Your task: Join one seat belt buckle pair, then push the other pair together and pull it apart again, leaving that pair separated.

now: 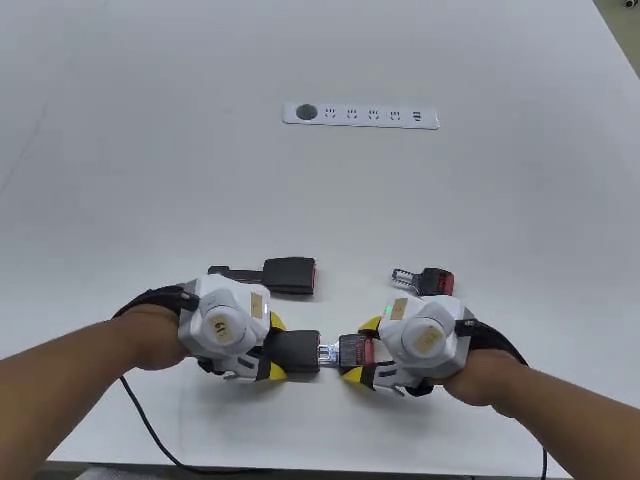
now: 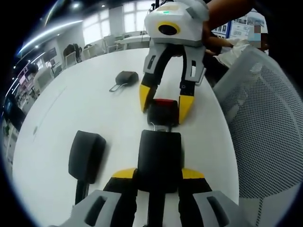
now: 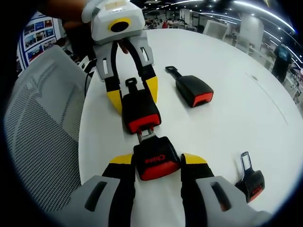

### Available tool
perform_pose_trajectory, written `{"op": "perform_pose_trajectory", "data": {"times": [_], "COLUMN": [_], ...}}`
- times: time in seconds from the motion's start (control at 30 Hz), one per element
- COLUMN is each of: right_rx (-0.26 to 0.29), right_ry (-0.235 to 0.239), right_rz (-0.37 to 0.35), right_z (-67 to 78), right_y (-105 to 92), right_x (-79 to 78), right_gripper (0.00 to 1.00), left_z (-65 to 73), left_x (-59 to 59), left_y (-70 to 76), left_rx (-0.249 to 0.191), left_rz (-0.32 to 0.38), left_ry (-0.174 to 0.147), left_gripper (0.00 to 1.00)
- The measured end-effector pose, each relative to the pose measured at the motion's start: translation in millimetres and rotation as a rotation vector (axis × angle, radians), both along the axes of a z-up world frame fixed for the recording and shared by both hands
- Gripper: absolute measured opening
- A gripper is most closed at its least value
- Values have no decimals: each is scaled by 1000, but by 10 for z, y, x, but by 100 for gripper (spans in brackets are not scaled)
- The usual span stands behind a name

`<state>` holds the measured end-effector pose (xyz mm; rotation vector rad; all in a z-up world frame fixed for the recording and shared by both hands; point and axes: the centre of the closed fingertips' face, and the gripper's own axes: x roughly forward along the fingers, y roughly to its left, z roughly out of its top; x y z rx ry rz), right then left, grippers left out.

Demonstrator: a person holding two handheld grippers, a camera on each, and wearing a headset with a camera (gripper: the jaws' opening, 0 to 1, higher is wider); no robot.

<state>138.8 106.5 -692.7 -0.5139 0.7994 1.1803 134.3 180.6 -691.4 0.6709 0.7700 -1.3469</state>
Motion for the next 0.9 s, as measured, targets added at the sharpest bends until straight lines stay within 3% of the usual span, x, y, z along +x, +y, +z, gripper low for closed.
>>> {"op": "perform_pose_trajectory", "data": {"times": [0.9], "right_rx": [5], "right_ry": [-13], "right_rz": [-17], "right_z": [-9], "right_y": [178], "right_x": [11], "right_gripper": [36], "left_z": [-7], "left_x": [7], "left_y": [-18], "left_rx": [22], "left_rz": [-26], "left_ry": [24], "left_gripper": [34]}}
